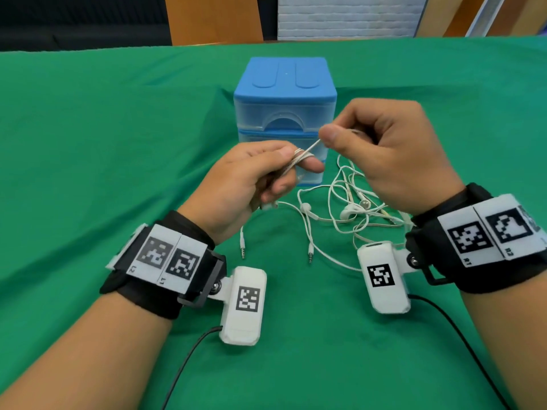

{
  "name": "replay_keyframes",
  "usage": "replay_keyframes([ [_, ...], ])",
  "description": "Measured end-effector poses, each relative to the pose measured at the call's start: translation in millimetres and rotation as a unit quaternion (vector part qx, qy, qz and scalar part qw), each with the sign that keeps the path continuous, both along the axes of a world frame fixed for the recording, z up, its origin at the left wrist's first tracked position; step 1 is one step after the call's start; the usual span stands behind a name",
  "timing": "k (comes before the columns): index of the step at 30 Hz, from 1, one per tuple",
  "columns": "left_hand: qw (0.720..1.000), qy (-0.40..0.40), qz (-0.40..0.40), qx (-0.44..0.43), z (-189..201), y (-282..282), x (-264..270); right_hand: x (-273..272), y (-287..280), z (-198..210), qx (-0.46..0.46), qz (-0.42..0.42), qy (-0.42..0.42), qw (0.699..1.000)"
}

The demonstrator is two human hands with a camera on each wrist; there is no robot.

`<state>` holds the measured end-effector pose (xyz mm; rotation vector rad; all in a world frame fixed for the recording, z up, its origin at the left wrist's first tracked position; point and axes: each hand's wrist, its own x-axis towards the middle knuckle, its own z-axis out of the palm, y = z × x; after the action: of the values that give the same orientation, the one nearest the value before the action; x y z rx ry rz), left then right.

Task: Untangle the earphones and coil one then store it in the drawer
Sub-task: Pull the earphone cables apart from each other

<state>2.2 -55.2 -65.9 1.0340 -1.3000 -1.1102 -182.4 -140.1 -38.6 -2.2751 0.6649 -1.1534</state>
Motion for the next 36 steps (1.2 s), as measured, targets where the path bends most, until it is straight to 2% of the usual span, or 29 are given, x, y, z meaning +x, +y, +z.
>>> replay_keyframes([
  [3, 0.999, 0.034, 0.007, -0.004, 1.9, 1.0, -0.2, -1.1, -6.8, -4.2, 0.016, -0.018, -0.008, 1.000],
  [6, 0.998, 0.066, -0.003, -0.018, 2.0, 2.5, 0.3, -0.2, -6.6, -8.5, 0.039, -0.014, 0.025, 0.999],
  [10, 0.994, 0.103, -0.009, -0.035, 2.4, 3.9, -0.3, 3.3, -4.0, -14.7, 0.102, 0.054, 0.081, 0.990],
  [16, 0.984, 0.174, 0.028, -0.041, 3.1, 3.6, -4.7, 9.8, 8.7, -15.5, 0.142, 0.131, 0.156, 0.969],
  [22, 0.985, 0.138, 0.077, -0.062, 0.9, -1.8, 0.6, 10.9, 18.5, -10.1, 0.124, 0.179, 0.220, 0.951],
  [25, 0.990, 0.067, 0.093, -0.080, -1.9, -3.5, 1.7, 11.4, 23.8, -6.3, 0.110, 0.202, 0.237, 0.944],
  [28, 0.993, -0.017, 0.079, -0.089, -4.8, -4.8, 1.6, 11.0, 21.9, -2.0, 0.060, 0.166, 0.175, 0.969],
  [32, 0.994, -0.073, 0.033, -0.074, -0.1, -3.4, 0.3, 3.4, 4.5, 1.1, 0.011, 0.062, 0.065, 0.996],
  [36, 0.997, -0.048, 0.006, -0.052, 0.8, -1.5, -2.1, 1.5, -0.5, 0.6, 0.011, 0.001, 0.008, 1.000],
])
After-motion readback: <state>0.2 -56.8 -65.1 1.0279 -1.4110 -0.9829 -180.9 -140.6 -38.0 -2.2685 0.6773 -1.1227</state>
